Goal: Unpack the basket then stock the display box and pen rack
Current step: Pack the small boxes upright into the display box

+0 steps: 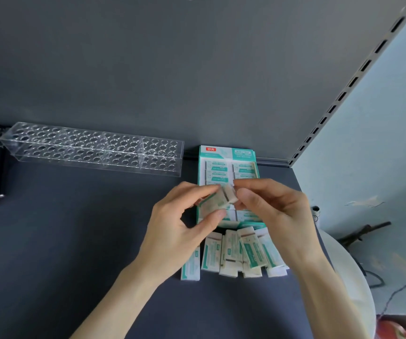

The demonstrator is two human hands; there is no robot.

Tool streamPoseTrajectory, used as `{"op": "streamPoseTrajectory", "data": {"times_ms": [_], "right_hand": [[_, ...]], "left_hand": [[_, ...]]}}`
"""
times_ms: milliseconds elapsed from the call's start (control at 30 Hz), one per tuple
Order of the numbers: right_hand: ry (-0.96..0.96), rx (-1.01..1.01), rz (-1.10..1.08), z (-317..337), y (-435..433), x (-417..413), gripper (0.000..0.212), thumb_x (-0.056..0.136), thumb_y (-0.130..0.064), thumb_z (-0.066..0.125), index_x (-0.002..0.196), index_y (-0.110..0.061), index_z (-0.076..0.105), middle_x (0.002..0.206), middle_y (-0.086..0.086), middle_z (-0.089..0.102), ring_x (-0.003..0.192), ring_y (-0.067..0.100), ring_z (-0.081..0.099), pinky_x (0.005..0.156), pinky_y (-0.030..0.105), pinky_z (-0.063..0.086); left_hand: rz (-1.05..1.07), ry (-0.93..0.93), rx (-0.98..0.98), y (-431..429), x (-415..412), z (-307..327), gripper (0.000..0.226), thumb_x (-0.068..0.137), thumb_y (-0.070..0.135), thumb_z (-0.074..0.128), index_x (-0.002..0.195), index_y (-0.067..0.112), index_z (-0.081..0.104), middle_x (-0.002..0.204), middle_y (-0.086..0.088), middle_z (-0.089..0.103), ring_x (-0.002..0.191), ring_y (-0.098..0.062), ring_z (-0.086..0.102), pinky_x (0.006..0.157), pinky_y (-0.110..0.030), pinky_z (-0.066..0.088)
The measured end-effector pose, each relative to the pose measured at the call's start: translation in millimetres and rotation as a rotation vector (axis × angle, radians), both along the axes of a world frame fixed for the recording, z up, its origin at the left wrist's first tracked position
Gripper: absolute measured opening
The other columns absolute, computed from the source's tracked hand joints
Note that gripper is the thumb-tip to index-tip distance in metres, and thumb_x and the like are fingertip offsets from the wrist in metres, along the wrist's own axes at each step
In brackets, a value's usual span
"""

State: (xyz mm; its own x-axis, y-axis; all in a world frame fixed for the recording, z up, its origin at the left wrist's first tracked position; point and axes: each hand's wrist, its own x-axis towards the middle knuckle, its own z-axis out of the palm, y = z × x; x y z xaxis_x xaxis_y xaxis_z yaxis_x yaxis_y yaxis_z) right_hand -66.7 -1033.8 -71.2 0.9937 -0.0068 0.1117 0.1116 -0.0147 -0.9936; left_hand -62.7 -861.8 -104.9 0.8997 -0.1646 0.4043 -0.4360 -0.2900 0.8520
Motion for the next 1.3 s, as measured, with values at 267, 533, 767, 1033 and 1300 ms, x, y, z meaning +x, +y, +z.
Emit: {"op": "streamPoseTrajectory", "data": {"times_ms": [267, 533, 767, 1033, 1300], "right_hand": [[0.074, -0.009, 0.159, -5, -5, -4, 0.029, 0.07, -0.01, 0.071, 0.099, -0.007, 0.066, 0.098, 0.002, 0.073, 0.092, 0.018, 0.069, 0.075, 0.02, 0.053], [0.004, -0.307, -0.023, -13, -22, -3, 0.021, 0.075, -0.004, 0.074, 0.089, -0.018, 0.071, 0.098, -0.01, 0.072, 0.088, 0.006, 0.068, 0.077, 0.013, 0.05], [-0.058, -0.885, -0.141, -21, -42, 2, 0.023, 0.078, -0.007, 0.073, 0.098, -0.019, 0.073, 0.105, -0.015, 0.066, 0.098, 0.005, 0.054, 0.081, -0.005, 0.028], [-0.058, -1.076, -0.104, -24, -33, 14, 0.016, 0.083, -0.008, 0.067, 0.097, -0.014, 0.073, 0.111, -0.008, 0.065, 0.099, 0.013, 0.046, 0.082, 0.022, 0.036], [-0.031, -1.079, -0.102, -26, -32, 20, 0.015, 0.084, -0.014, 0.067, 0.097, -0.017, 0.072, 0.101, -0.015, 0.048, 0.099, 0.009, 0.043, 0.079, 0.019, 0.032]], "left_hand": [[-0.176, 0.311, -0.46, 5, -2, 1, 0.027, 0.079, 0.009, 0.073, 0.101, 0.004, 0.058, 0.104, -0.004, 0.07, 0.1, -0.019, 0.067, 0.081, -0.025, 0.053], [0.028, 0.271, 0.066, 1, 0, -13, 0.052, 0.071, 0.056, 0.072, 0.117, 0.041, 0.052, 0.121, 0.026, 0.048, 0.122, 0.003, 0.044, 0.103, -0.023, 0.033], [0.069, 0.283, 0.22, -6, 0, -18, 0.065, 0.079, 0.045, 0.067, 0.137, 0.034, 0.041, 0.126, 0.025, 0.045, 0.121, 0.002, 0.043, 0.109, -0.044, 0.033], [0.12, 0.235, 0.268, -9, -2, -19, 0.068, 0.081, 0.038, 0.068, 0.141, 0.02, 0.041, 0.126, 0.022, 0.039, 0.112, 0.011, 0.034, 0.109, -0.043, 0.032], [0.118, 0.24, 0.273, -9, 0, -19, 0.068, 0.082, 0.038, 0.068, 0.141, 0.02, 0.041, 0.127, 0.023, 0.039, 0.116, 0.005, 0.038, 0.109, -0.044, 0.034]]}}
